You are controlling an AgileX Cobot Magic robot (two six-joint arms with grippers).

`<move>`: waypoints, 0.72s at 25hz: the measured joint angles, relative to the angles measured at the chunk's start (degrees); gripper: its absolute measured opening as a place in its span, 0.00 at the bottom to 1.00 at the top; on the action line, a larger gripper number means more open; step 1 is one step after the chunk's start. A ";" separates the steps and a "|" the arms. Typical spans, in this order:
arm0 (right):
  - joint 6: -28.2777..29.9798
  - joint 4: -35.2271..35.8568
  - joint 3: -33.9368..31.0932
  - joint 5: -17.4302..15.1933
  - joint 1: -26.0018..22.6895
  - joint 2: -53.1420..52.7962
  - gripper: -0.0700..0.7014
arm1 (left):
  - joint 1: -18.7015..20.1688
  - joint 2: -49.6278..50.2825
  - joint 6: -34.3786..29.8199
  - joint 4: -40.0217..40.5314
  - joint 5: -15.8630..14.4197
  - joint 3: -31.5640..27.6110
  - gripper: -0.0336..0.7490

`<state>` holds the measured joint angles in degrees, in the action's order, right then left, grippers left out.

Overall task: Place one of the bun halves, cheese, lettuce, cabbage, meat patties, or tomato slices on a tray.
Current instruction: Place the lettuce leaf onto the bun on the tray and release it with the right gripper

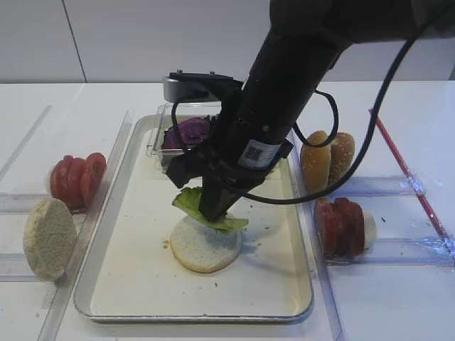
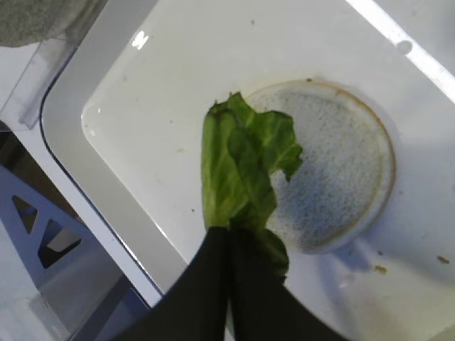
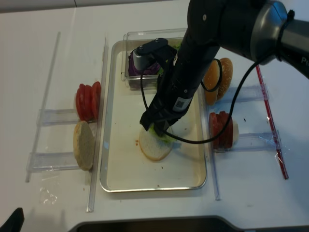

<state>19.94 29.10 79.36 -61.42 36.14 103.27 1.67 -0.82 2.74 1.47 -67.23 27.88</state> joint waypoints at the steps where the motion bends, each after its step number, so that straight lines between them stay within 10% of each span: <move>1: 0.04 0.00 0.00 0.24 0.00 0.00 0.14 | 0.00 0.00 0.00 0.00 0.00 0.00 0.69; 18: -1.88 -2.91 8.60 -6.82 0.13 7.70 0.14 | 0.00 0.00 0.00 0.00 0.00 0.00 0.69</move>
<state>18.06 26.18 87.96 -68.24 36.27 110.97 1.67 -0.82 2.74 1.47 -67.23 27.88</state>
